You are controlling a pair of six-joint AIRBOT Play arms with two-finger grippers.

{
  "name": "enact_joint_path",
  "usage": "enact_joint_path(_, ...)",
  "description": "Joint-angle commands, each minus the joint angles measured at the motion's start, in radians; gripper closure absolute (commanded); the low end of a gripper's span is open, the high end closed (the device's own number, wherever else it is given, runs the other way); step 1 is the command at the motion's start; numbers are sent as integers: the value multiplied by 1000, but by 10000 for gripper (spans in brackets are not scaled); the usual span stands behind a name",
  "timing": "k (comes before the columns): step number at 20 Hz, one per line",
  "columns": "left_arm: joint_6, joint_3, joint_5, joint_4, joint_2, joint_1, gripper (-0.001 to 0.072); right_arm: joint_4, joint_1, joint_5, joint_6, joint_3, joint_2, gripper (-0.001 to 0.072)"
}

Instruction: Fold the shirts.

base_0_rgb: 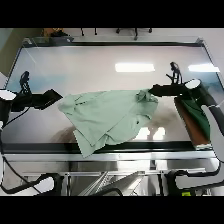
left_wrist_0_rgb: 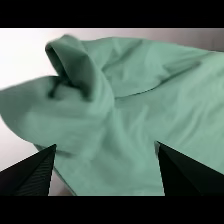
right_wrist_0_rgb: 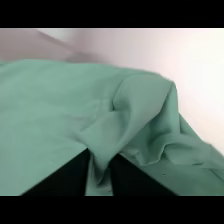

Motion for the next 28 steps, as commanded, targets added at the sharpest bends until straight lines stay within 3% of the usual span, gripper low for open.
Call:
enact_joint_path(1,14,64,-81,-2,-144,55,27,0,-23,-10,0,-1,-63,300)
enact_joint_path(2,14,104,-158,-2,-156,76,27,-1,-45,27,0,11,-34,252)
enact_joint_path(5,13,161,-360,-3,-143,108,27,-32,-155,172,7,22,108,251)
enact_joint_path(8,5,46,-405,-4,-55,89,28,-148,-280,313,65,-6,242,251)
enact_joint_path(11,0,-213,-331,-12,70,10,28,-182,-370,333,83,-156,350,252)
enact_joint_path(15,0,-537,-169,-229,210,-157,28,-103,-387,252,105,-404,424,259)
enact_joint_path(19,-14,-688,32,-321,301,-364,28,14,-351,227,21,-565,407,260)
enact_joint_path(22,-42,-727,192,-355,329,-484,39,21,-279,190,18,-617,373,260)
enact_joint_path(28,-43,-726,168,-334,328,-490,37,76,-32,164,18,-624,259,260)
